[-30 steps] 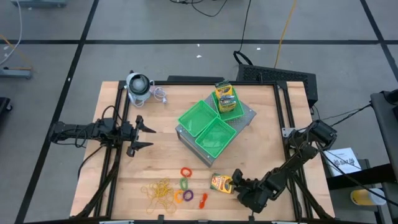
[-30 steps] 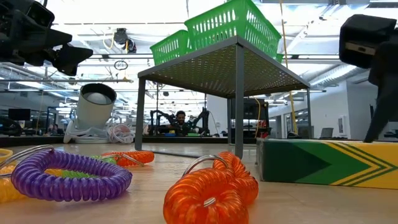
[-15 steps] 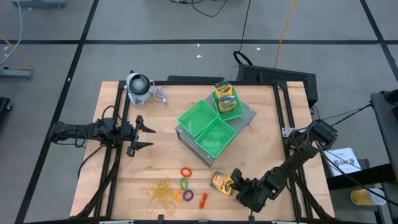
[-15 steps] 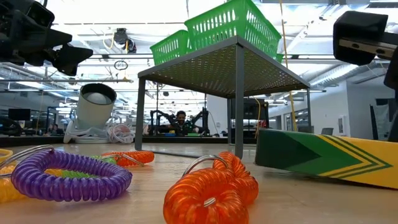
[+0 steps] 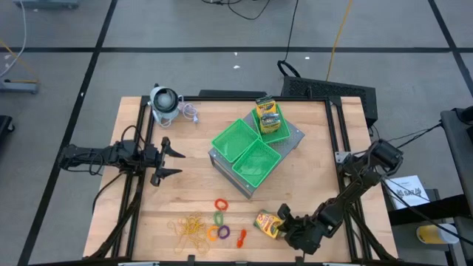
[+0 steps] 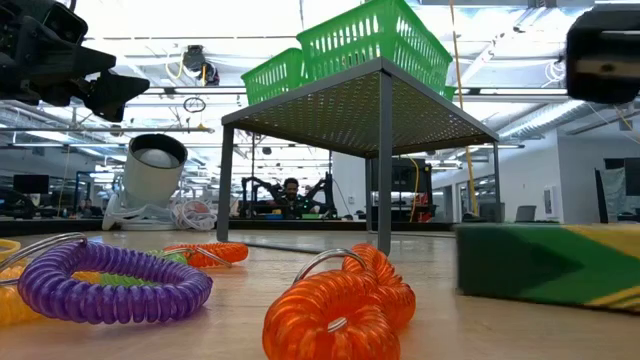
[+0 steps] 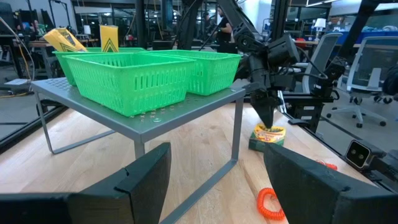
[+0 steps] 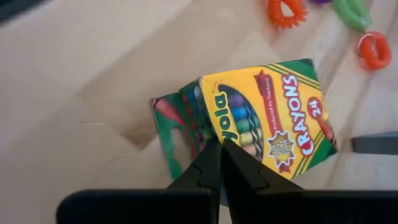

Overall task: Pick & Place Office Desk Supplies
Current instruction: Put the yellow crayon box into the top right green bin on the shelf

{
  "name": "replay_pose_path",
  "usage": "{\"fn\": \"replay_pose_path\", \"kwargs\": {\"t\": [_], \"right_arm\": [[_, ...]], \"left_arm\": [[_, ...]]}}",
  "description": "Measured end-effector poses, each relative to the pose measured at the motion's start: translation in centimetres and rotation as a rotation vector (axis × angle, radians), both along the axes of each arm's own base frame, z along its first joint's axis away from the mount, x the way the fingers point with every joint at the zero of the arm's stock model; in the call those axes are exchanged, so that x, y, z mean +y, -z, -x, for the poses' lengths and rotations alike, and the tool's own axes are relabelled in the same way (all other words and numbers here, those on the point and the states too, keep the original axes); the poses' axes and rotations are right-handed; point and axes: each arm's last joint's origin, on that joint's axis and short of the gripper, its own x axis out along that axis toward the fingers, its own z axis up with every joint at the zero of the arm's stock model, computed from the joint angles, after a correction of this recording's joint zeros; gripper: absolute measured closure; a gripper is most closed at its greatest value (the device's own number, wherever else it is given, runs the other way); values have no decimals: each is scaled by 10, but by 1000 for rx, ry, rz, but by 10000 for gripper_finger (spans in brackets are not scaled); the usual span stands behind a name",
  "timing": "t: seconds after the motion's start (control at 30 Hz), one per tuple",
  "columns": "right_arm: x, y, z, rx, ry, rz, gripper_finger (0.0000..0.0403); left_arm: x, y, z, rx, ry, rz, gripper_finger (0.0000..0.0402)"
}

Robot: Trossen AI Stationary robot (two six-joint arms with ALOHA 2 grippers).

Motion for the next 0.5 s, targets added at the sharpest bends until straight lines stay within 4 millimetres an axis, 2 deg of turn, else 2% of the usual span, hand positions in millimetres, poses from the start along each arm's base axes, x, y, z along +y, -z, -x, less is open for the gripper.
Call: {"fn": "replay_pose_path", "kwargs": {"t": [0.33,0.5], "right_arm": [[-1,-30,6,-107,72,-83,402],[-3,-37,5,-125,98,-122,402]], "left_arm": [[0,0,0,0,0,0,137],[0,0,0,0,0,0,137]]}}
